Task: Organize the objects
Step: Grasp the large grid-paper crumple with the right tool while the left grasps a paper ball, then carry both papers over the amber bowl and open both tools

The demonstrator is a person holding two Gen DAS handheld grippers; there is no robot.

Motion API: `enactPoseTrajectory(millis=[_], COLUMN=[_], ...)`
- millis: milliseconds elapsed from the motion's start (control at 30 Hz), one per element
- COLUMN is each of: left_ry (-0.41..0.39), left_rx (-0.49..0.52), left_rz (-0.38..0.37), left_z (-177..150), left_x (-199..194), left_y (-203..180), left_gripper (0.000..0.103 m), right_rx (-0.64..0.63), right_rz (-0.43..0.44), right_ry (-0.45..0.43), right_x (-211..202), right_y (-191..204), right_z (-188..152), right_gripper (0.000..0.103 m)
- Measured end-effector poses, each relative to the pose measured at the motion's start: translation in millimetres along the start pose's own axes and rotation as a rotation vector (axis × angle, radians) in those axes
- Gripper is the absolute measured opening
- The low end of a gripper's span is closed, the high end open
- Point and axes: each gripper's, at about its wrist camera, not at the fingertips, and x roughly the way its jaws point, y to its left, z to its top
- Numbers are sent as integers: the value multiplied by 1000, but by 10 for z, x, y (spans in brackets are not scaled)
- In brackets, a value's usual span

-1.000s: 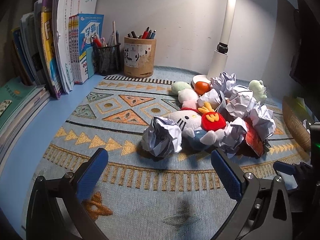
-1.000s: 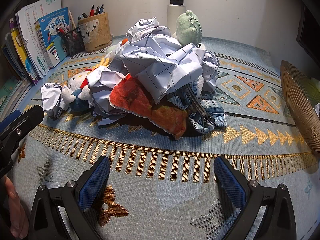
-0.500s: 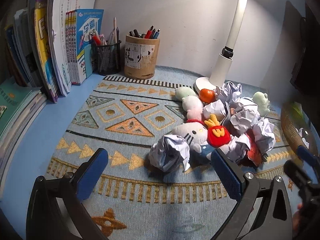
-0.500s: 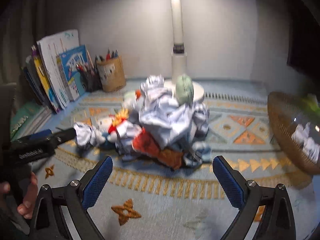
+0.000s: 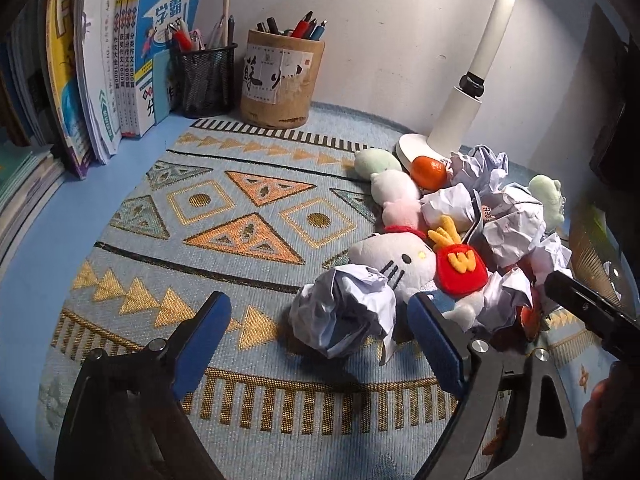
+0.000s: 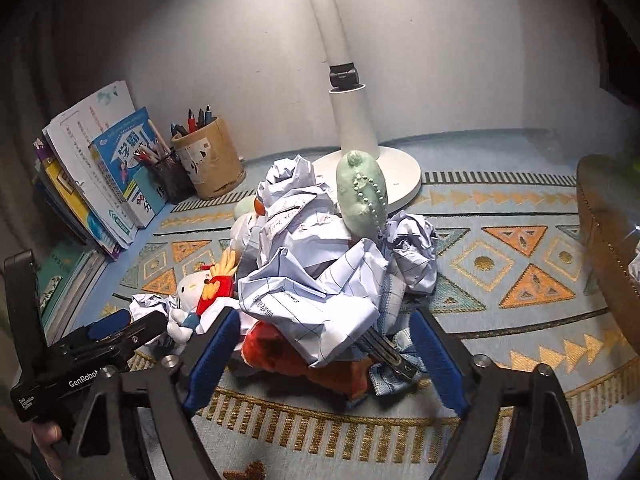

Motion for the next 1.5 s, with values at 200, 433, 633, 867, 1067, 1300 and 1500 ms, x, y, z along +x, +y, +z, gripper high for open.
enactPoseTrajectory(millis=[200,433,633,867,1067,1300,1500], left_ry=[22,-61,-127,-186,-244,-259,-208], left_rx=[28,85,90,139,202,285,361], left_rz=[-32,25,-34,-122,-194,-341,-399], left_z=[-11,-54,-49,40,236,429,394], left_x=[52,-126,-440,-780,-1002,-963,-651], left_y=[-69,-199,-389,-897,-1550,-2562,-3330], left_gripper=[46,45,45,45,45,45,45], right_rx=[-12,-26,-46,-26,13,211,347], right_rz=[19,24,28,15,-116,-304,-359], right_ry=[-12,-77,-138,-181,-221,-319,-341], right_x=[43,-185,-571,-956,-1376,-2089,-2328], right_y=[26,49,44,-121,-405,-1342,-2034], right_z=[-46,-90,-124,-117,-31,124,106], right_gripper=[56,55,55,55,55,55,55])
